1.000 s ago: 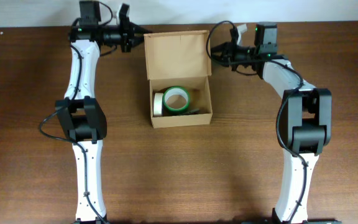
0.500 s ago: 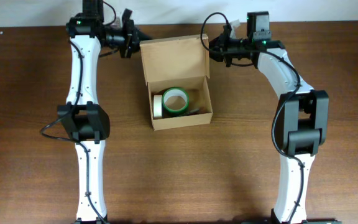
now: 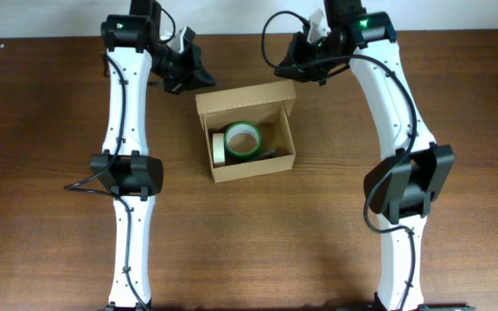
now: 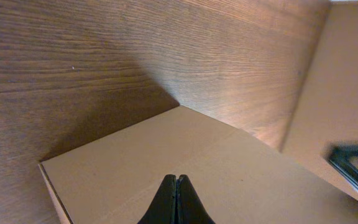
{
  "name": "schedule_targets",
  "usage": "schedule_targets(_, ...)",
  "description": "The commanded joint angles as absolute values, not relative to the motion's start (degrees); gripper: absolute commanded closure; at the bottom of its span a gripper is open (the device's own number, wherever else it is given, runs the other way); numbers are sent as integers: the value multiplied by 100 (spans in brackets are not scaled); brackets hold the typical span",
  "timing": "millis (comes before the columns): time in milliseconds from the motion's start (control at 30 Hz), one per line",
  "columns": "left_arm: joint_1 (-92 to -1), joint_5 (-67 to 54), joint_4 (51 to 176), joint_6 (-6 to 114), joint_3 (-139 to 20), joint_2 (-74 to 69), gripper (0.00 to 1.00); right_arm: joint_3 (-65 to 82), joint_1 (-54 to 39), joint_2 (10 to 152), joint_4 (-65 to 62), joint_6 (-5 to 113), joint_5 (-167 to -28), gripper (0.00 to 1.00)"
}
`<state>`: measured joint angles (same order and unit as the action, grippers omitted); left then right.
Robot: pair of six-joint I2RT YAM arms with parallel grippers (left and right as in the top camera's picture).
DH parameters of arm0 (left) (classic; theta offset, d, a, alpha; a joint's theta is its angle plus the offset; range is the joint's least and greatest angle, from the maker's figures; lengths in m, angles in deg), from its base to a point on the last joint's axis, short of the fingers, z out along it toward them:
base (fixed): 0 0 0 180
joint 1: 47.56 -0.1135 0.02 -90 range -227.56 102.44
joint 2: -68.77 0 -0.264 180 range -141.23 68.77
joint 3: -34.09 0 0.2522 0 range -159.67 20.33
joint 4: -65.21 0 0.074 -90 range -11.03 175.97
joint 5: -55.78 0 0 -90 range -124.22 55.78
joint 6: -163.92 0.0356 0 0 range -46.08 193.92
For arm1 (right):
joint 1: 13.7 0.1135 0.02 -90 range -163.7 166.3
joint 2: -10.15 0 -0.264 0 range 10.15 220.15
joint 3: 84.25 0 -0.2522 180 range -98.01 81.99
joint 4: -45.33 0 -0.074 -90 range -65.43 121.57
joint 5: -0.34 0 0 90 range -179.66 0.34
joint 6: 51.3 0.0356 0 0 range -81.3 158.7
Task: Pack container
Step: 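Fold the lid flaps down over the box with both grippers, then press down on the closed lid with both grippers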
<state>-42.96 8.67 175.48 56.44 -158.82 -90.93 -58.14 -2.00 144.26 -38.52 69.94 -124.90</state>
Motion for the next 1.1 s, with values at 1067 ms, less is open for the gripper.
schedule_targets(1067,-3701,-3858,16720,6383,-9876,-2781,98,-6057,1459,11866,-6573,5119,-7804,96)
